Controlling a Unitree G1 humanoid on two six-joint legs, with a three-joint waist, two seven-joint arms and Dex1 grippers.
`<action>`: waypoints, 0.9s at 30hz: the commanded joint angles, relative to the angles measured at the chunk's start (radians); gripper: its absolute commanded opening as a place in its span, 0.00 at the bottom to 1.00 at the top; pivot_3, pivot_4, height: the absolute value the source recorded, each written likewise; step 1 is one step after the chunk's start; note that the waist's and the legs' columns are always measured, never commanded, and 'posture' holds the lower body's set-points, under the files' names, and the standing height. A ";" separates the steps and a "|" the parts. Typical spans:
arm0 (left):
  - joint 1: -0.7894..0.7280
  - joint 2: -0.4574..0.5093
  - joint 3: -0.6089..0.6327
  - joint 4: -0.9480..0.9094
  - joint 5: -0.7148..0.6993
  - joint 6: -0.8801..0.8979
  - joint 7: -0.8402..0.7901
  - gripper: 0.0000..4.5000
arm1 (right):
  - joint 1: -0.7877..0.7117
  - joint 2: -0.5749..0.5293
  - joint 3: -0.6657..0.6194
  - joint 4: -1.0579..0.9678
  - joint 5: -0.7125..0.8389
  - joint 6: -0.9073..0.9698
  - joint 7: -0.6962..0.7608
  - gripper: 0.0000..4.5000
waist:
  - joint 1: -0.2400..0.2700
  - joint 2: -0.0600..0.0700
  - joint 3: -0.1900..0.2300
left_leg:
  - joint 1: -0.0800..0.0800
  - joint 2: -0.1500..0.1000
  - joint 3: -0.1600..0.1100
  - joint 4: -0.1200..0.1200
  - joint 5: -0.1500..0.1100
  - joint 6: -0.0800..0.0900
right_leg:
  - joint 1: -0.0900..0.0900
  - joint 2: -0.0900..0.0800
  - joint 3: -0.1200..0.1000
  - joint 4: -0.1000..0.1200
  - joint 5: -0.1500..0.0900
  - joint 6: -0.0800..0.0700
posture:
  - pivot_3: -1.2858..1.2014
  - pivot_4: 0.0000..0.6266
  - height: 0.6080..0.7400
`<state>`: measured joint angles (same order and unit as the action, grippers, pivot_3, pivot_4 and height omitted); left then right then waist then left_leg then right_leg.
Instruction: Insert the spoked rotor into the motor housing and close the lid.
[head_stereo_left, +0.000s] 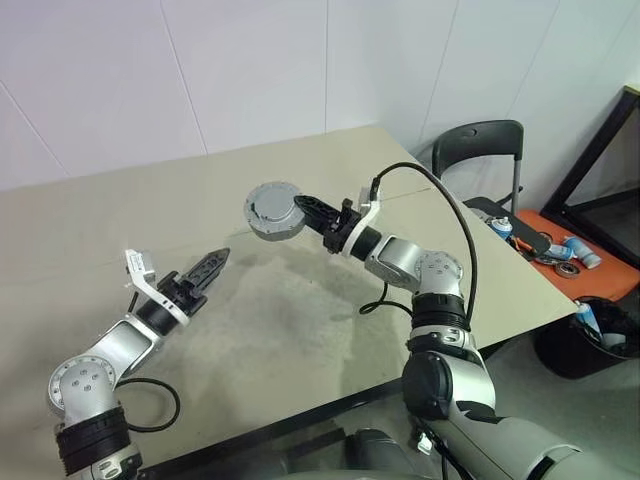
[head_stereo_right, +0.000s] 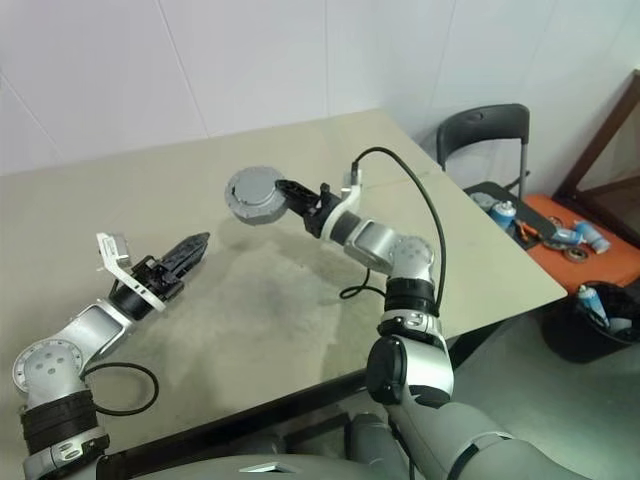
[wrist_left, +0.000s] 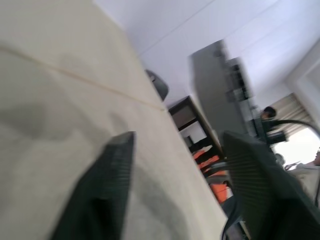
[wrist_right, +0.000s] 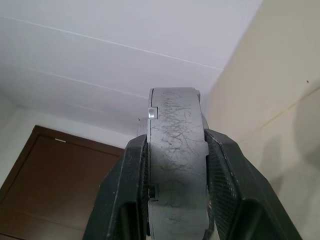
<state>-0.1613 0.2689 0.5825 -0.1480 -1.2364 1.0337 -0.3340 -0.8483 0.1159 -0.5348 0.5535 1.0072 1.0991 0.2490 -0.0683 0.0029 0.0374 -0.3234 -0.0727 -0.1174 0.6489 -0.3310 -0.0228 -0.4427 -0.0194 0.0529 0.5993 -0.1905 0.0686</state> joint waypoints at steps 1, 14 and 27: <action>-0.025 -0.014 -0.020 -0.108 -0.133 -0.016 0.046 0.95 | -0.069 0.037 0.011 -0.017 0.048 -0.010 0.014 0.27 | 0.000 0.000 0.000 | 0.000 0.000 0.000 0.000 0.000 0.000 | 0.000 0.000 0.000 0.000 0.000 0.000 | 0.52 0.00 1.00; -0.048 -0.038 -0.122 -0.011 -0.144 -0.106 0.086 1.00 | -0.065 0.032 0.035 -0.014 0.047 -0.003 0.011 0.27 | 0.000 0.000 0.000 | 0.001 0.000 0.001 0.001 0.000 -0.001 | 0.000 0.001 0.000 0.001 0.000 -0.001 | 0.52 0.00 1.00; -0.082 -0.054 -0.194 0.044 -0.094 -0.169 0.079 1.00 | -0.068 0.020 0.041 -0.010 0.047 0.001 0.012 0.27 | 0.000 0.000 0.000 | 0.001 0.000 0.001 0.001 0.000 -0.001 | 0.000 0.001 0.000 0.001 0.001 -0.001 | 0.52 0.00 1.00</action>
<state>-0.2191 0.2107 0.3977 -0.0959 -1.3348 0.8778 -0.2438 -0.8505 0.1146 -0.4939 0.5729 1.0070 1.1040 0.2416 -0.0682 0.0027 0.0374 -0.3229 -0.0726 -0.1168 0.6497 -0.3306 -0.0234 -0.4427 -0.0185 0.0533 0.6003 -0.1899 0.0676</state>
